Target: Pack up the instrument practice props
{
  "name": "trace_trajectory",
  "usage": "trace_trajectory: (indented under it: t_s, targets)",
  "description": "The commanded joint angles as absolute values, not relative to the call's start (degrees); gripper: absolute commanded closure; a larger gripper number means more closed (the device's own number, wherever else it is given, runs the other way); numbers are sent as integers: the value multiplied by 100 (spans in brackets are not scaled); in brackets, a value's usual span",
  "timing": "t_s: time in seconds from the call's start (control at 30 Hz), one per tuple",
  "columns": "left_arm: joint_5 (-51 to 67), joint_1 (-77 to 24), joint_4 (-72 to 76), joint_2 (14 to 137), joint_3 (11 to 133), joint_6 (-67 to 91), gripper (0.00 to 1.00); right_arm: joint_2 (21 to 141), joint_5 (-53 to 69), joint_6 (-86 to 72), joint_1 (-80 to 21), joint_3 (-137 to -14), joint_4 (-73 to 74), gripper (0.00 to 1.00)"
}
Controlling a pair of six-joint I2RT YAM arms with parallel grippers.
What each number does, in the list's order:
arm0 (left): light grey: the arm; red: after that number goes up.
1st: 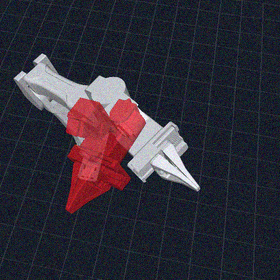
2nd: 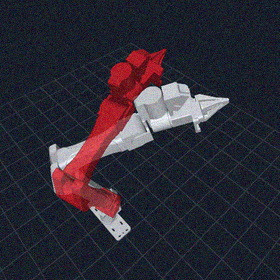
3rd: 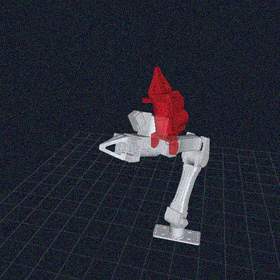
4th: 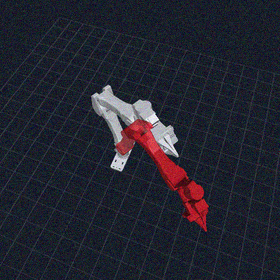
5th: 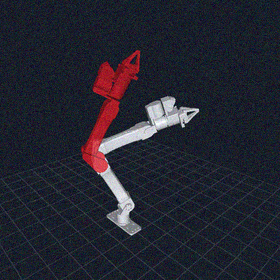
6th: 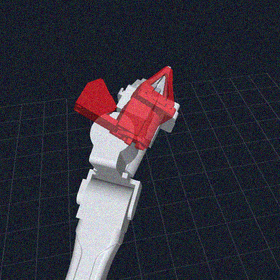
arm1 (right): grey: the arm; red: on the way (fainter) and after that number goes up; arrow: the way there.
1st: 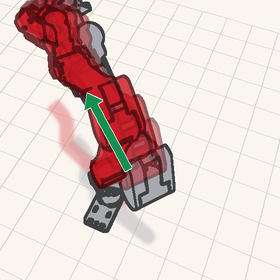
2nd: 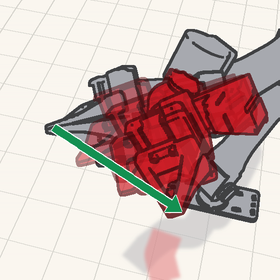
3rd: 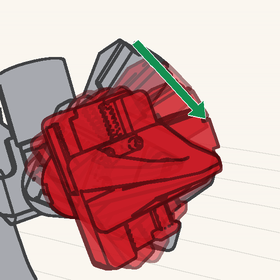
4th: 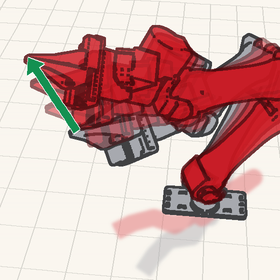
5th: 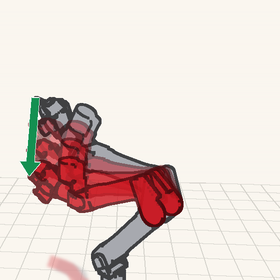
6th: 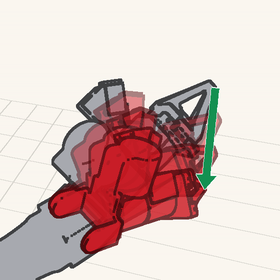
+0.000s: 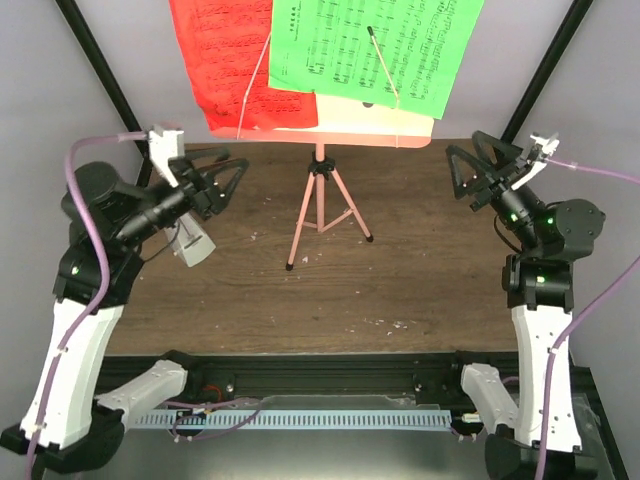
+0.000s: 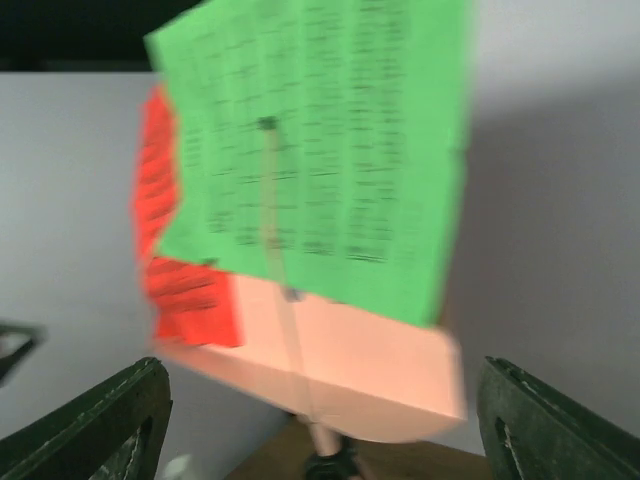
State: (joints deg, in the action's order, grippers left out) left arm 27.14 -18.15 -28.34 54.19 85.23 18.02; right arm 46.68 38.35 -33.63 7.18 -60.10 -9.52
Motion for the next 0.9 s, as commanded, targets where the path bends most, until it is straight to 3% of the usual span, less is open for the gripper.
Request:
trace_trajectory:
  t_s: [0.0, 0.2, 0.43, 0.87]
  targets:
    - [3439, -2178, -2453, 5951, 8686, 2474, 41, 4824, 5355, -3180, 386, -6646, -571, 16]
    - [3250, -2337, -2054, 6532, 9017, 2681, 41, 5565, 5629, -2911, 42, -7743, 28, 21]
    - [3287, -2347, -1482, 6958, 9212, 3060, 46, 6886, 4896, -1979, -892, -9723, 1696, 20]
    - [2888, -2347, -1213, 7752, 10046, 3339, 46, 7630, 4349, -1834, -1361, -10738, 1918, 22]
